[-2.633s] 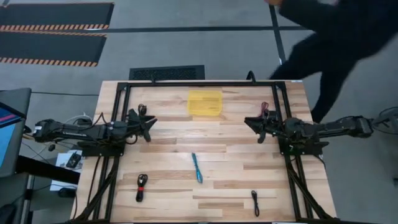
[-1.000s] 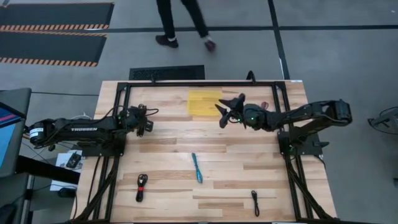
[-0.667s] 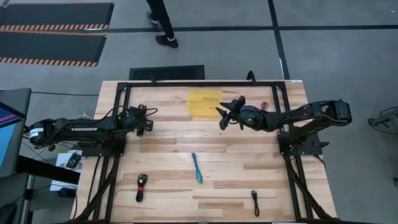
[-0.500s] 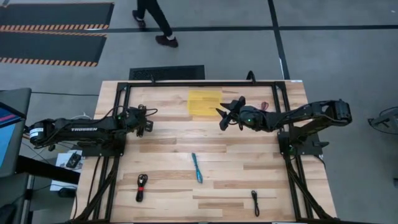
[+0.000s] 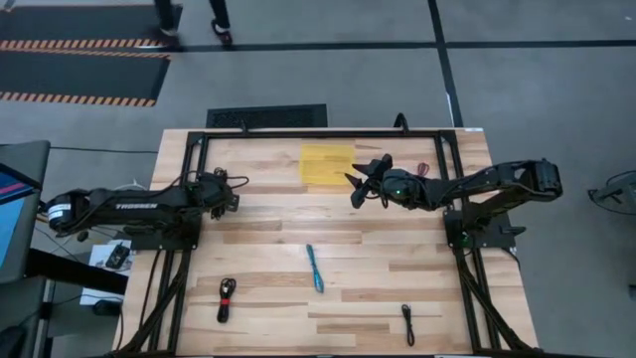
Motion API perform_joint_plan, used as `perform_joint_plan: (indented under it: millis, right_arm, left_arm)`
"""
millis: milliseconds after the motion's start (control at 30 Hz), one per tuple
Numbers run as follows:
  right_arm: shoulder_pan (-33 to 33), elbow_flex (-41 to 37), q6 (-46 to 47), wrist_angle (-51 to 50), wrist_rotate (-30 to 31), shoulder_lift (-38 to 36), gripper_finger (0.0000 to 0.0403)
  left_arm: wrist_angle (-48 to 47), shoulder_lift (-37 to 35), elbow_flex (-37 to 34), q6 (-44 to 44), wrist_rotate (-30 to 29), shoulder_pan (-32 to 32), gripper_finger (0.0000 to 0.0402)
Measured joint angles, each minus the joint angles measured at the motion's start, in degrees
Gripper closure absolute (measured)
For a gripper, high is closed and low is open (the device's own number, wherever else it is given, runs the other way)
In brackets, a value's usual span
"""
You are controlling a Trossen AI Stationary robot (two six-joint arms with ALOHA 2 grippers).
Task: Pick and place USB-C Cables
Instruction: Put the top black charger cable into the yellow container
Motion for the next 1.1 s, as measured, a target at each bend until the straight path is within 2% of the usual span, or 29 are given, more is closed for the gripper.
perform_joint_plan:
  millis: [200,433,567,667,767,933,1100]
  right_arm:
    - [0.1,0.0,0.1,-1.6,0.0,0.0,0.0207]
    - [0.1,0.0,0.1,-3.9,-0.1,0.0,0.0207]
    - [0.1,0.0,-0.2,-4.8,-0.2,-0.3,0.0207]
    - [0.1,-0.1,-1.6,-5.6,-0.2,-2.5,0.0207]
    - [0.1,-0.1,-2.0,-7.7,-0.2,-6.9,0.0207]
    - [1.2,-0.1,-2.6,-13.8,-0.1,-14.8,0.0207]
    - [3.4,0.0,-3.3,-16.1,0.0,-19.9,0.0207]
  left_arm:
    - [2.7,7.7,0.2,-1.8,-1.1,0.0,0.0304]
    - [13.2,13.9,0.2,5.4,-2.8,0.1,0.0353]
    - [17.8,12.9,0.2,9.4,2.2,0.1,0.0365]
    - [17.2,11.0,1.9,12.4,6.9,0.0,0.0361]
    - [17.6,8.6,5.5,16.5,7.8,-1.1,0.0358]
    - [18.8,7.2,15.2,29.6,6.9,-3.4,0.0365]
    - [24.0,12.9,27.2,48.9,5.9,-4.0,0.0362]
